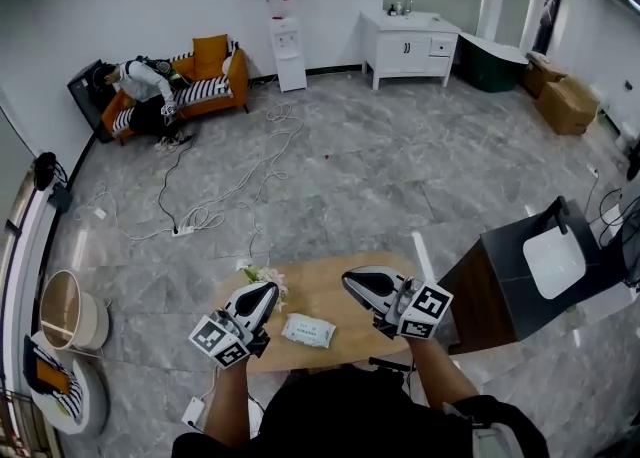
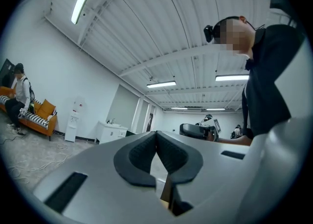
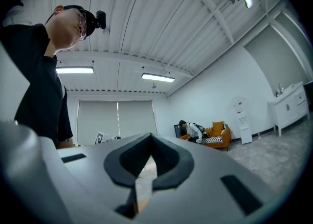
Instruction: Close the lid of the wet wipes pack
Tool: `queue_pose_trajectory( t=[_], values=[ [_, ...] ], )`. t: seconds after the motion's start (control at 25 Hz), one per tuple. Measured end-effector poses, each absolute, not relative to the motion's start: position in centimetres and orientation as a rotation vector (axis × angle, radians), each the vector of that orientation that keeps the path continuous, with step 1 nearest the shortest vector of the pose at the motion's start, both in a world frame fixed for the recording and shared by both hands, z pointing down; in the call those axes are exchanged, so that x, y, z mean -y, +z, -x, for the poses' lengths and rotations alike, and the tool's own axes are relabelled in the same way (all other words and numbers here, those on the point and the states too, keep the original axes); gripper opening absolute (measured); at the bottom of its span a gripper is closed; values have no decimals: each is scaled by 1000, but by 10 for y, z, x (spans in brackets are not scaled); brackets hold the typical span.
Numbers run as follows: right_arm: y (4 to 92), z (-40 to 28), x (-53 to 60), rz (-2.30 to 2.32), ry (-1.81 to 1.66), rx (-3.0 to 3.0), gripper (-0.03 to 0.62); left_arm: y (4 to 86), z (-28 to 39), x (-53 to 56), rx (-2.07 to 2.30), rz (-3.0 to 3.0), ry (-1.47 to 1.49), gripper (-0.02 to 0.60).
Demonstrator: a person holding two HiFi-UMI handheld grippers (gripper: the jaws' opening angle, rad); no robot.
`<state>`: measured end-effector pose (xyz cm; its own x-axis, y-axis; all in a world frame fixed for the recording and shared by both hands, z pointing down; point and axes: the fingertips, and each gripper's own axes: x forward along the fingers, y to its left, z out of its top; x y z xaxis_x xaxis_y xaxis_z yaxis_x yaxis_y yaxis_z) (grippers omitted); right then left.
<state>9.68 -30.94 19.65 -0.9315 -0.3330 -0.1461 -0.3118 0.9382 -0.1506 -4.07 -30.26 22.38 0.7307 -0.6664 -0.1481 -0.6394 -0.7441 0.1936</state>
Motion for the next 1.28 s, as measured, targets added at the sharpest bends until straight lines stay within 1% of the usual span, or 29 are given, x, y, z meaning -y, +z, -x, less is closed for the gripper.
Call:
queue_pose_trajectory(
  t=[0.36,0.6,0.76,1.0,1.28],
  values=[
    [212,-91,273,337,-280,-2924,11,240,17,260,1025,-2763,-285,15],
    [203,-77,213,293,-228,-2947,11,238,27,211,989,-2758,-359,15],
    [202,-63,162,335,-197,-2955,11,246,40,158,958,-2751,-389,15],
    [213,-43,67,400,-168,-2949,11,266,59,59,935,-2796,-303,15],
    [220,-45,-12,456,-189,-2962,9,278,55,-22,865,-2795,-304,15]
  ],
)
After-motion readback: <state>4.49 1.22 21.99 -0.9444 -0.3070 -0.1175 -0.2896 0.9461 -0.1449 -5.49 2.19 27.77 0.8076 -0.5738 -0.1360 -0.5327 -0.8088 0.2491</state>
